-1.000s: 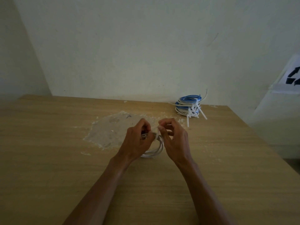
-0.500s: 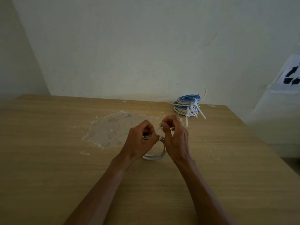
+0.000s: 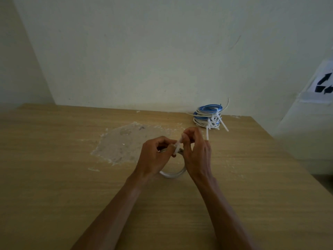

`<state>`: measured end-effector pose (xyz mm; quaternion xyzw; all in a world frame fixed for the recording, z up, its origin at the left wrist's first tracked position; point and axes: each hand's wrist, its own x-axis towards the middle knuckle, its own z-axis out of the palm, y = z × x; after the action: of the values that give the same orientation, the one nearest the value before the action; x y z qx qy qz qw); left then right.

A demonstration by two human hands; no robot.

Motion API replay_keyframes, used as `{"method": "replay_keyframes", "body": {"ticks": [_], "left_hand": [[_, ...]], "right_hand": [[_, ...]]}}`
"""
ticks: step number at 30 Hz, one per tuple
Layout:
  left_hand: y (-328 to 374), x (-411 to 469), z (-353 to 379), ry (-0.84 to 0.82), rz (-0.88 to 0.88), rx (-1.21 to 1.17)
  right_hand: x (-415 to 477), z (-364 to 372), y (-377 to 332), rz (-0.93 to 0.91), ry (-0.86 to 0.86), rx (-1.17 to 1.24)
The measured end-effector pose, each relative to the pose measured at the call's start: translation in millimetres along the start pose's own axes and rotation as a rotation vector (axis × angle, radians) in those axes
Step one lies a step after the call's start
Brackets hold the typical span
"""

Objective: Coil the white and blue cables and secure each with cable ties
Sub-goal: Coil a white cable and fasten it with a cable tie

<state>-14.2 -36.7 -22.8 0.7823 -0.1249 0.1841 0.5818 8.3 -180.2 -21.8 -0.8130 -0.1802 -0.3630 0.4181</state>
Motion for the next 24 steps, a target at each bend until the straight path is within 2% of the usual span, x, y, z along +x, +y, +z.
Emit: {"method": "replay_keyframes", "body": {"ticks": [7, 10, 16, 24], "left_hand": [[-4.8, 0.3, 6.8, 0.017, -0.098, 0.015], [-3.8, -4.7, 13.2, 0.0, -0.077, 0.007], [-3.3, -4.3, 15.7, 0.031, -0.02, 0.017], [-11.2, 1.5, 11.3, 0.026, -0.036, -0.095]], "right_hand": [[-4.7, 2.2, -3.8, 0.128, 0.012, 0.171], [-4.1, -0.3, -7.0, 0.105, 0.027, 0.141], [-1.6, -1.3, -5.9, 0.177, 0.027, 0.193], [3.5, -8.3, -5.0, 0.182, 0.003, 0.221]]}}
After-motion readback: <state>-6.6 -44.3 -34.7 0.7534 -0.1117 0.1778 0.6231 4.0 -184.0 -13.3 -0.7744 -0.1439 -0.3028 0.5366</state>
